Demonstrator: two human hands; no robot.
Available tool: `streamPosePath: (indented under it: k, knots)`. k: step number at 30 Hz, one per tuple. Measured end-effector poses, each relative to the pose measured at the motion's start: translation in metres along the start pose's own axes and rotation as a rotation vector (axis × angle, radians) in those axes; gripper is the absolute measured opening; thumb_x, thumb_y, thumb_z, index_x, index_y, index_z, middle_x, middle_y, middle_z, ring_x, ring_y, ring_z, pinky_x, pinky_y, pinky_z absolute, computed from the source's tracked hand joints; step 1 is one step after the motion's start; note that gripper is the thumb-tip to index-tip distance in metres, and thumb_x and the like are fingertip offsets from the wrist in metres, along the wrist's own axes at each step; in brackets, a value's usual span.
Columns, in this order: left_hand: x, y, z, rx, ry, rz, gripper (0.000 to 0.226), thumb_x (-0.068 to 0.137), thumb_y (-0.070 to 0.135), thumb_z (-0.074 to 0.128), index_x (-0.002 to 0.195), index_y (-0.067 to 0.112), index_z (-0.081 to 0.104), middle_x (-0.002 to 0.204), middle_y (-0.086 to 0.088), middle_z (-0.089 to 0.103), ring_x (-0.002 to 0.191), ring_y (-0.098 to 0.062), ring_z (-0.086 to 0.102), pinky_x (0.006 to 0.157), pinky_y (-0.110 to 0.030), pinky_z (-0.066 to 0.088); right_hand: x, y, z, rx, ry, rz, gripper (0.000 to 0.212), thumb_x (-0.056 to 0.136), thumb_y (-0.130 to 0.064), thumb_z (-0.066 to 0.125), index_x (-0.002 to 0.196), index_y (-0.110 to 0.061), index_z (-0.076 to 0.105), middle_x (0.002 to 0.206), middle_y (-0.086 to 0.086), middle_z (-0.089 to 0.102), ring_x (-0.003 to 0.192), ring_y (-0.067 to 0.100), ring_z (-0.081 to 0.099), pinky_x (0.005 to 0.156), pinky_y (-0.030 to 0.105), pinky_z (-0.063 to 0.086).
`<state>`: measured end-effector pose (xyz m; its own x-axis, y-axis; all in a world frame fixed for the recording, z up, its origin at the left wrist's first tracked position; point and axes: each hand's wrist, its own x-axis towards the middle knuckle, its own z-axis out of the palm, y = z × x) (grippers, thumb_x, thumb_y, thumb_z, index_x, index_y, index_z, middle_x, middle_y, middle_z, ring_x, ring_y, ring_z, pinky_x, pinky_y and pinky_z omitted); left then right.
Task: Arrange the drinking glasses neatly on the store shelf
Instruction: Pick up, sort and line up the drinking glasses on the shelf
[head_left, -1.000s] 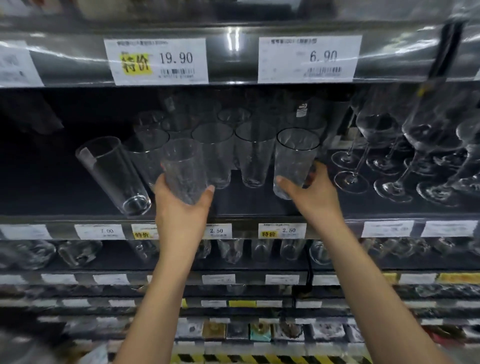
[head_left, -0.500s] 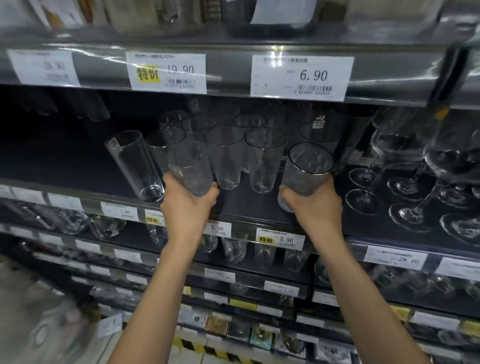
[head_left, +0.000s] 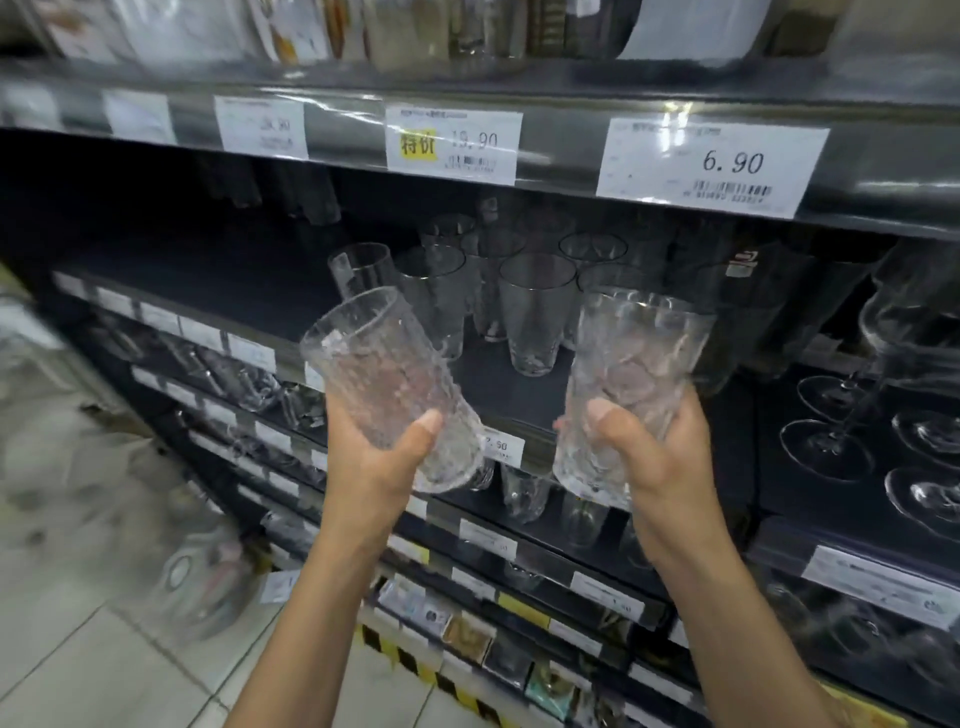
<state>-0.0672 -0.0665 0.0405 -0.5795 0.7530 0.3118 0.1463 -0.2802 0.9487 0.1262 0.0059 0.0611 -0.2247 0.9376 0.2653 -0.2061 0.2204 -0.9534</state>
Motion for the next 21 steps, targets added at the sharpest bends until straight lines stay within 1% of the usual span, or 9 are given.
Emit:
streamPosePath:
  k: [2, 3, 6, 8, 11, 12, 15, 18, 21]
  knots:
    - [-0.015, -0.006, -0.017, -0.145, -0.035, -0.057, 0.103, 0.055, 0.052, 0.086, 0.142, 0.021, 0.039, 0.129, -0.011, 0.062, 0.118, -0.030, 0.063, 0.100, -0.051, 0.049, -0.005, 0.008, 0.013, 0.154, -0.064, 0.115, 0.067, 0.060, -0.038, 0.073, 0.123, -0.021, 0.058, 0.105, -0.001, 0.073, 0.100, 0.027, 0.070, 0.085, 0.051, 0.057]
    - [-0.023, -0.006, -0.024, -0.209, -0.043, -0.086, 0.111, 0.052, 0.054, 0.089, 0.143, 0.016, 0.039, 0.125, -0.019, 0.063, 0.112, -0.040, 0.065, 0.093, -0.056, 0.052, -0.009, 0.012, 0.020, 0.218, -0.106, 0.189, 0.070, 0.059, -0.039, 0.075, 0.124, -0.019, 0.058, 0.101, 0.003, 0.073, 0.092, 0.028, 0.071, 0.076, 0.047, 0.059]
    - [-0.046, 0.000, -0.042, -0.354, -0.001, -0.174, 0.110, 0.046, 0.054, 0.092, 0.130, -0.001, 0.048, 0.094, -0.016, 0.071, 0.082, -0.035, 0.073, 0.070, -0.044, 0.059, -0.023, 0.026, 0.043, 0.317, -0.239, 0.364, 0.079, 0.062, -0.040, 0.080, 0.131, -0.012, 0.056, 0.100, 0.015, 0.068, 0.078, 0.030, 0.069, 0.063, 0.039, 0.057]
    - [-0.058, 0.003, -0.057, -0.393, 0.045, -0.206, 0.094, 0.047, 0.057, 0.091, 0.117, 0.004, 0.057, 0.089, -0.014, 0.070, 0.077, -0.034, 0.071, 0.068, -0.045, 0.059, -0.031, 0.036, 0.061, 0.332, -0.302, 0.433, 0.082, 0.061, -0.042, 0.085, 0.132, -0.013, 0.056, 0.103, 0.015, 0.069, 0.083, 0.032, 0.068, 0.067, 0.040, 0.057]
    - [-0.069, 0.004, -0.085, -0.417, 0.193, -0.239, 0.094, 0.050, 0.059, 0.089, 0.119, 0.004, 0.058, 0.095, -0.017, 0.068, 0.079, -0.035, 0.070, 0.073, -0.048, 0.059, -0.041, 0.050, 0.092, 0.300, -0.389, 0.498, 0.095, 0.056, -0.048, 0.089, 0.136, -0.011, 0.054, 0.118, 0.017, 0.068, 0.091, 0.034, 0.066, 0.072, 0.045, 0.057]
    - [-0.071, 0.005, -0.095, -0.412, 0.242, -0.241, 0.093, 0.051, 0.059, 0.089, 0.119, 0.003, 0.058, 0.095, -0.018, 0.068, 0.077, -0.034, 0.070, 0.072, -0.048, 0.059, -0.044, 0.053, 0.103, 0.283, -0.415, 0.511, 0.101, 0.051, -0.052, 0.091, 0.136, -0.013, 0.054, 0.122, 0.017, 0.068, 0.098, 0.036, 0.065, 0.080, 0.052, 0.057]
    - [-0.079, 0.008, -0.132, -0.377, 0.371, -0.247, 0.107, 0.048, 0.057, 0.090, 0.127, -0.006, 0.053, 0.095, -0.020, 0.067, 0.074, -0.032, 0.071, 0.067, -0.045, 0.059, -0.054, 0.060, 0.138, 0.293, -0.484, 0.542, 0.110, 0.043, -0.057, 0.094, 0.138, -0.023, 0.052, 0.131, 0.018, 0.062, 0.122, 0.048, 0.055, 0.105, 0.068, 0.038]
    - [-0.088, 0.011, -0.170, -0.367, 0.463, -0.246, 0.117, 0.046, 0.058, 0.089, 0.134, -0.007, 0.048, 0.101, -0.023, 0.066, 0.075, -0.032, 0.071, 0.066, -0.041, 0.058, -0.064, 0.062, 0.176, 0.324, -0.583, 0.563, 0.104, 0.046, -0.053, 0.094, 0.137, -0.027, 0.052, 0.132, 0.017, 0.062, 0.121, 0.046, 0.055, 0.105, 0.068, 0.038]
    - [-0.093, 0.015, -0.206, -0.357, 0.538, -0.231, 0.112, 0.045, 0.059, 0.089, 0.131, -0.004, 0.052, 0.100, -0.021, 0.068, 0.075, -0.032, 0.071, 0.068, -0.040, 0.057, -0.073, 0.065, 0.217, 0.306, -0.693, 0.560, 0.076, 0.060, -0.038, 0.086, 0.130, -0.031, 0.057, 0.125, 0.008, 0.069, 0.115, 0.034, 0.063, 0.100, 0.060, 0.048]
